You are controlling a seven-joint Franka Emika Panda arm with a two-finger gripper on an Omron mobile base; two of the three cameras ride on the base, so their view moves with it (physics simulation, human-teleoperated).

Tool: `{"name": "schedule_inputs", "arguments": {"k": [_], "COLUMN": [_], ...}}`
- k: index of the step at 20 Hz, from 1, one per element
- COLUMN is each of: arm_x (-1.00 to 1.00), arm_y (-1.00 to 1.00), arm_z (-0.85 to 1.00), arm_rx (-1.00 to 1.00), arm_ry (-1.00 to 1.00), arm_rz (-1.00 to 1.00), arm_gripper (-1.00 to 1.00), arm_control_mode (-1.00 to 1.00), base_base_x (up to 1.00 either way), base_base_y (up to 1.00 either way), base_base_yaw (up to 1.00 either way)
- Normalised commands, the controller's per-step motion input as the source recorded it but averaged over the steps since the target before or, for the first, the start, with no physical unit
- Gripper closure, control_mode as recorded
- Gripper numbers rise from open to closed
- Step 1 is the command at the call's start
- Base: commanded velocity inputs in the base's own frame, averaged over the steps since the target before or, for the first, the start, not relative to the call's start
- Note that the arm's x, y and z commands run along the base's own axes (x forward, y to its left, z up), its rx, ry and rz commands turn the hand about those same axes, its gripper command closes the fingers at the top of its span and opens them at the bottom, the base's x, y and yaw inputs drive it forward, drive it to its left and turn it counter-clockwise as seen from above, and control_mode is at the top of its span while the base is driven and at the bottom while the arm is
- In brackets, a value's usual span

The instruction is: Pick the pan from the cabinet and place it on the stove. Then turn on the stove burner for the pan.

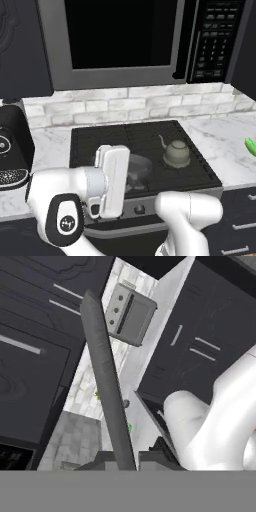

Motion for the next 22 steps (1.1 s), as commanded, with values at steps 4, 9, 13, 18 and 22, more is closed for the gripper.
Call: {"name": "schedule_inputs", "arguments": {"k": [4,9,13,18,22], "arm_x": [0.23,0.32,0.36,0.41,0.43], "arm_y": [-0.41,-0.43,-0.40,-0.51,-0.54], "arm_z": [-0.18,-0.32,-0.35,-0.41,-0.53], "arm_rx": [0.07,0.05,0.05,0.07,0.08], "arm_ry": [-0.23,-0.25,-0.33,-0.35,-0.33], "arm_rz": [0.16,0.24,0.29,0.32,0.35], "arm_gripper": [1.00,1.00,1.00,1.00,1.00], "arm_control_mode": [-1.00,-1.00,-1.00,-1.00,-1.00], "base_base_x": [0.00,0.00,0.00,0.00,0.00], "base_base_y": [0.00,0.00,0.00,0.00,0.00], "base_base_yaw": [0.00,0.00,0.00,0.00,0.00]}}
